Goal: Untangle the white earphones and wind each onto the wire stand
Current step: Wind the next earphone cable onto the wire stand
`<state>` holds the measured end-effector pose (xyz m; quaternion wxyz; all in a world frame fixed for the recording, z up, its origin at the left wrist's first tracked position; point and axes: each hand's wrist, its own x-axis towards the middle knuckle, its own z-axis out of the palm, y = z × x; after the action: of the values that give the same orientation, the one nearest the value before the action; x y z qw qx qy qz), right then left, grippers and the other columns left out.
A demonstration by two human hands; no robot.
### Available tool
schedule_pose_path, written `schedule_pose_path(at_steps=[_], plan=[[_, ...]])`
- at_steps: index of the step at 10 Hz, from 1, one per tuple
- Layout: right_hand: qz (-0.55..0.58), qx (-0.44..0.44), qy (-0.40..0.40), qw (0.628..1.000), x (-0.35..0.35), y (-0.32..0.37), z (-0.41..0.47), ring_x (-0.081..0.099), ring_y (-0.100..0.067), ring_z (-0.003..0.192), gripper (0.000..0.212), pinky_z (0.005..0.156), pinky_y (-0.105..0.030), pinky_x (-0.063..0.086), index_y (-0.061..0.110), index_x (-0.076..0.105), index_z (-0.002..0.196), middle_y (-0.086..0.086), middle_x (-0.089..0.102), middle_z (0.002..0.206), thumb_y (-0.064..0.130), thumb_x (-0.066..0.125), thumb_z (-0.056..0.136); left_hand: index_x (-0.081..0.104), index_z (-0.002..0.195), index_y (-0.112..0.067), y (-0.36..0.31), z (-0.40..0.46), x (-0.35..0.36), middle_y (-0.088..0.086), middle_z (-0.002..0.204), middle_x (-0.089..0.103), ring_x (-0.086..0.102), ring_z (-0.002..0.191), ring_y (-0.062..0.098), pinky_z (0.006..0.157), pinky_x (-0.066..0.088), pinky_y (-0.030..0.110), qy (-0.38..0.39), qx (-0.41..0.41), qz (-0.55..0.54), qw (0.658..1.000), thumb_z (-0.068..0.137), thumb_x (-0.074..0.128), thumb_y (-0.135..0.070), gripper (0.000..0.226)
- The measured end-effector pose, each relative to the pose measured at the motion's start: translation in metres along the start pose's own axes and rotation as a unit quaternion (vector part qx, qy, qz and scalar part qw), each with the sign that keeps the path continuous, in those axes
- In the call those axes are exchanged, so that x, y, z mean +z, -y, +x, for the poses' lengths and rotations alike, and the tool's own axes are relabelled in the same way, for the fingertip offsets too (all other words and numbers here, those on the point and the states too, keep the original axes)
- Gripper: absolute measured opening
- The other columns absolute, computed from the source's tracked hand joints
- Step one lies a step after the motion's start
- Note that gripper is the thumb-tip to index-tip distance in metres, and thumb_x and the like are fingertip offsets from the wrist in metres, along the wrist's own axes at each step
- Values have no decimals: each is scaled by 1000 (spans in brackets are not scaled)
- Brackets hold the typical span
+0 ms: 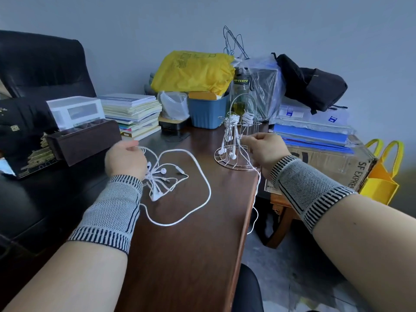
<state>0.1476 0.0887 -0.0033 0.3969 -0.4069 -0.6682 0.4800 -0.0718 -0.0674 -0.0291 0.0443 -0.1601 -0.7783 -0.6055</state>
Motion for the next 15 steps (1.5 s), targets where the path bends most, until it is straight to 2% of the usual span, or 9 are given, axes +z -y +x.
schedule_pose_path(at_steps=[1,3,5,8,11,12,13,14,15], plan=[[107,10,62,992,-5,10,-2,29,-11,43,17,42,-25,28,9,60,73,2,37,52,12,67,87,66,124,-22,-10,-15,4,3,133,58,56,115,27,90,50,36,42,48,120,991,93,51,-16,35],[148,22,136,979,-16,25,-10,17,-12,44,17,48,-26,11,5,56,69,1,25,50,1,62,84,61,125,-20,-55,-71,25,-2,128,58,53,115,9,106,40,30,227,186,-29,956,93,44,-1,41],[84,-5,142,986,-37,32,-12,21,-11,43,12,44,-24,15,4,61,78,0,30,51,11,67,86,68,95,-32,-90,-86,43,-14,74,69,65,86,6,94,51,43,454,190,-26,870,95,54,-27,14],[-34,4,-38,999,-92,17,-11,29,-13,35,32,40,-22,28,6,63,73,6,34,37,35,73,81,65,73,-20,-88,-74,70,-14,41,41,36,49,13,54,30,27,331,136,-85,930,97,48,-23,29],[-84,44,-231,968,-136,-8,5,37,-20,52,34,55,-28,35,10,44,59,-6,39,55,26,59,84,67,109,1,-88,-33,86,-4,64,44,47,71,19,78,46,38,142,-39,-127,981,90,43,-19,37],[-107,33,-253,961,-138,-10,9,29,-19,49,42,51,-25,27,13,31,53,-3,31,53,23,57,84,62,80,-5,-96,-63,75,-5,51,37,31,42,8,44,32,22,272,-99,-165,943,98,47,-25,32],[-5,0,-226,974,-130,-14,12,32,-18,56,29,56,-33,31,12,40,62,-4,29,56,21,60,81,70,83,-2,-96,-91,77,-2,58,54,44,50,8,54,40,22,528,-56,8,847,98,53,-35,40],[149,8,-184,971,-124,-6,8,30,-18,50,14,50,-31,32,12,53,79,-3,31,56,21,63,84,73,89,-14,-92,-96,90,-2,92,72,63,85,12,81,48,31,544,-5,164,823,95,55,-38,31],[238,6,-173,956,-123,7,11,26,-16,41,19,46,-26,27,9,51,74,-5,29,50,17,62,87,67,89,-14,-92,-86,106,0,96,69,63,83,12,78,50,32,416,-19,64,907,92,60,-29,17]])
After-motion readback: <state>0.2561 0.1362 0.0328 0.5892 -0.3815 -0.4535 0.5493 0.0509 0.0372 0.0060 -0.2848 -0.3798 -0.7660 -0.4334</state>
